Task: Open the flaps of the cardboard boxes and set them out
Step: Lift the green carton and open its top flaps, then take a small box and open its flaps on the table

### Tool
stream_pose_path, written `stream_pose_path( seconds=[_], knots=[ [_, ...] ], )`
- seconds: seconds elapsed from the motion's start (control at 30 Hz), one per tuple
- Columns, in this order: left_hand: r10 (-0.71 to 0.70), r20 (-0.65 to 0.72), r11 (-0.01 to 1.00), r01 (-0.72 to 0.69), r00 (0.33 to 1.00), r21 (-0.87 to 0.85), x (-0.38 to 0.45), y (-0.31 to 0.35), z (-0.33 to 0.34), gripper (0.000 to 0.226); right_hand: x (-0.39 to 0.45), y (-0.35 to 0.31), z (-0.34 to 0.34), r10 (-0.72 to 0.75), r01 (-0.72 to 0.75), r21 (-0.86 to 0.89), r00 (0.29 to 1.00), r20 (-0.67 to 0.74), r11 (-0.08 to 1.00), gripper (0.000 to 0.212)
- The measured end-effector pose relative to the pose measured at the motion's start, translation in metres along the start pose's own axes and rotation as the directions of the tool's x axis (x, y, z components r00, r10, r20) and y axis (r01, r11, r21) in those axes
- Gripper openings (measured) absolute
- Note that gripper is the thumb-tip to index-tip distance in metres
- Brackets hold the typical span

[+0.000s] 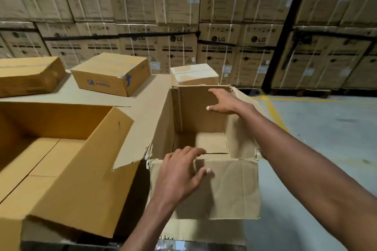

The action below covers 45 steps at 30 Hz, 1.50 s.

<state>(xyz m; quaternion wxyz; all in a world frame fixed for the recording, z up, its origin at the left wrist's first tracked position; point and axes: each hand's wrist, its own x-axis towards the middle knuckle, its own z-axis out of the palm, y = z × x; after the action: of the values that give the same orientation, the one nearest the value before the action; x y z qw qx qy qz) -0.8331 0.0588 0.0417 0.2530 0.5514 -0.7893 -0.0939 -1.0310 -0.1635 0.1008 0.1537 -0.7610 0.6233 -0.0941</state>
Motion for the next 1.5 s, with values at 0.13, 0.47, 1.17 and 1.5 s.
stream_pose_path(
  seconds=[0.13, 0.47, 1.17, 1.5],
  knots=[
    [0.028, -0.071, 0.978, -0.042, 0.997, -0.205, 0.002, 0.001, 0.003, 0.032, -0.088, -0.022, -0.006, -0.010, 0.039, 0.173, 0.986, -0.168, 0.984, 0.076],
    [0.285, -0.099, 0.705, -0.279, 0.953, -0.652, -0.013, 0.072, 0.016, 0.016, -0.291, -0.005, 0.031, 0.473, 0.246, 0.855, 0.746, -0.468, 0.457, 0.023],
    [0.085, 0.386, 0.484, 0.301, 0.918, -0.822, -0.035, 0.279, 0.240, 0.014, -0.487, 0.256, 0.074, 0.842, -0.244, 0.914, 0.515, -0.162, 0.325, 0.010],
    [-0.093, 0.449, 0.464, 0.438, 0.888, -0.770, 0.052, 0.273, 0.321, 0.018, -0.374, 0.365, 0.061, 0.761, -0.284, 0.899, 0.644, -0.078, 0.332, 0.012]
  ],
)
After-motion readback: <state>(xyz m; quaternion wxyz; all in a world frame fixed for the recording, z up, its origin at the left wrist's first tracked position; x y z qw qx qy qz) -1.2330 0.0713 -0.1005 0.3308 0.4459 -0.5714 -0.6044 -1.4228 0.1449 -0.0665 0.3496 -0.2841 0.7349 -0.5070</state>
